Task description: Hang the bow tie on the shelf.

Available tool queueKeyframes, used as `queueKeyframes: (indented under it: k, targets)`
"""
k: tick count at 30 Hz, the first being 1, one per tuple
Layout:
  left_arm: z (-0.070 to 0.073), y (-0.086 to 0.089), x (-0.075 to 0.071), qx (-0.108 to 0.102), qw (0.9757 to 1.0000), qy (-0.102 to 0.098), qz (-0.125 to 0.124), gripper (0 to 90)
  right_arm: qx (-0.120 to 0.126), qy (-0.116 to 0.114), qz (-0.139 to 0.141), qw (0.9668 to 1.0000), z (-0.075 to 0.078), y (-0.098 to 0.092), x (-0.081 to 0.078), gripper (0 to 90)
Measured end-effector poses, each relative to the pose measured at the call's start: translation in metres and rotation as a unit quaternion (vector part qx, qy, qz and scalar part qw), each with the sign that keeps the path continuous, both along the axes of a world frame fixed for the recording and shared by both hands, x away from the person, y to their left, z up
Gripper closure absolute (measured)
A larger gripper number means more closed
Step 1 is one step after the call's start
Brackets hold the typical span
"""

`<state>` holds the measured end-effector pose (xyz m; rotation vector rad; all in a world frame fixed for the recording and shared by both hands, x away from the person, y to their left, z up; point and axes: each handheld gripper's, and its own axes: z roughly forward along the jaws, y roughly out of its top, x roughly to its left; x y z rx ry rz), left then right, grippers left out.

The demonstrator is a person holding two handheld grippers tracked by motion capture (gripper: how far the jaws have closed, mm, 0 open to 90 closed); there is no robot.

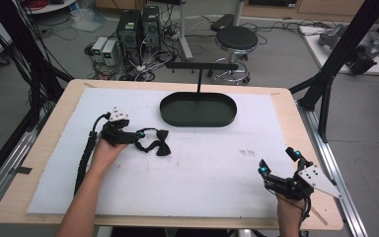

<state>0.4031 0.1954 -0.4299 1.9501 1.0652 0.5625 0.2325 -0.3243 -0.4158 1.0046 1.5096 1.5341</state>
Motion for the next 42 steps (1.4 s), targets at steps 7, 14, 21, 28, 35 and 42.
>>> queueKeyframes:
  k: [7,14,21,28,35,42]
  targets:
    - [-0.006,-0.005,0.003,0.022,0.9996,0.011,-0.014,35.7,-0.002,0.002,0.000,1.0000,-0.001,0.000,0.001,0.8]
    - [-0.012,-0.007,0.005,0.046,0.9983,0.031,-0.020,56.1,-0.003,0.000,0.000,1.0000,-0.001,0.000,0.001,0.8]
    - [-0.013,-0.011,0.003,0.067,0.9969,0.021,-0.036,84.0,-0.004,0.002,-0.001,1.0000,-0.001,0.000,0.001,0.8]
    - [-0.012,-0.016,0.001,0.089,0.9952,0.008,-0.040,88.1,0.000,0.002,-0.002,1.0000,-0.001,-0.001,0.000,0.8]
    - [0.006,-0.022,-0.009,0.085,0.9929,-0.070,-0.045,88.4,-0.002,0.000,-0.003,1.0000,-0.001,-0.001,0.000,0.8]
    - [0.034,-0.031,-0.024,0.062,0.9806,-0.180,-0.049,88.5,-0.002,0.000,-0.002,1.0000,-0.001,0.000,0.000,0.8]
